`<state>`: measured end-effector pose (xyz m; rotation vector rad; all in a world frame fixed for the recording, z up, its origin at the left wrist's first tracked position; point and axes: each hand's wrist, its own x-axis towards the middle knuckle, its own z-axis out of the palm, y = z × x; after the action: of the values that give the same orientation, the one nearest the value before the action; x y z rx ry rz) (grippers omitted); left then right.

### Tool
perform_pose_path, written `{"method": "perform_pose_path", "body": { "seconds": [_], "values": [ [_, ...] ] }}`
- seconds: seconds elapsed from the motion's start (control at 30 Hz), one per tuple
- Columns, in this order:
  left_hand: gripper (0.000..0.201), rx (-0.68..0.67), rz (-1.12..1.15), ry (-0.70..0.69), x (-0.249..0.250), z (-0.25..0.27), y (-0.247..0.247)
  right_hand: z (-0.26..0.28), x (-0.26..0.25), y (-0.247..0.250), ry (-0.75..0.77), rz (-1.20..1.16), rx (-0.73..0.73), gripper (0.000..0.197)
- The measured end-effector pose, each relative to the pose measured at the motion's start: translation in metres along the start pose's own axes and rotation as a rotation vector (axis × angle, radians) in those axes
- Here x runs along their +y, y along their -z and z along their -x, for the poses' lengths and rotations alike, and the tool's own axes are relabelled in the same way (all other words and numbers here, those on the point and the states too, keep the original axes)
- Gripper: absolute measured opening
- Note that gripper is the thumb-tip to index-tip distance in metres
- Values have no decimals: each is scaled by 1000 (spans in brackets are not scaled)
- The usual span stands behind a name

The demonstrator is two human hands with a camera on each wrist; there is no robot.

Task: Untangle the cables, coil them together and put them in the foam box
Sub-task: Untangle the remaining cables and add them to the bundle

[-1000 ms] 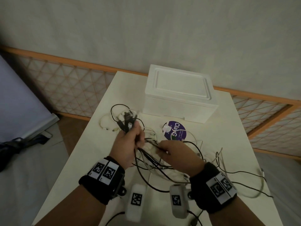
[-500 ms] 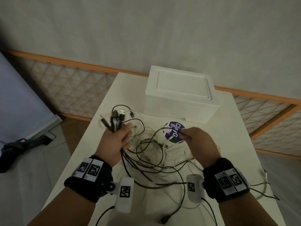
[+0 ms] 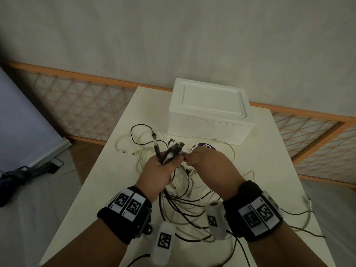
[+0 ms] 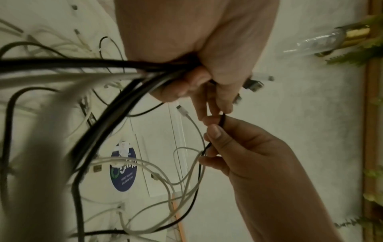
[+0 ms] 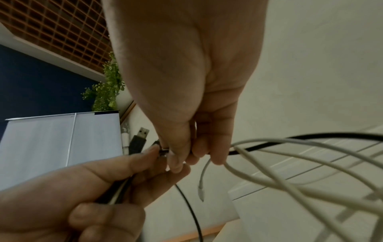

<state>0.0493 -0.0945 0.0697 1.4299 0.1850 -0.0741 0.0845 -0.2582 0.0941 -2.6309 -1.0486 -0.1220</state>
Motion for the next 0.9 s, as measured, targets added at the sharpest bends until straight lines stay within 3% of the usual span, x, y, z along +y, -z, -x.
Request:
{"method": "perform_pose_path", "body": {
  "seconds": [0.1,0.23,0.4,0.5,0.6,0.7,0.77,0.9],
  "values": [
    [12,28,43,-50,4,1,2,0,1,-10,-31,12,-55,19],
    [10,95,163,-114,9,0,11,0,-1,-8,-114,-63,53,14],
    [3,257,453,-193,33,-8,37,12,55,-31,-463,22,-166,21],
    [13,310,468,-217,41,-12,52,27,75,-39,-612,-26,-314,18],
    [8,272,430,-190,34,-11,50,20,71,-35,-580,-139,-150,14],
    [26,155,369,-29,14,-9,39,3,53,-16,-510,-340,48,11],
    [35,75,297,82,2,-8,25,-6,34,1,-464,-482,99,9],
    [19,-29,85,100,-6,-10,-3,-13,2,20,-364,-625,125,11]
  ]
}}
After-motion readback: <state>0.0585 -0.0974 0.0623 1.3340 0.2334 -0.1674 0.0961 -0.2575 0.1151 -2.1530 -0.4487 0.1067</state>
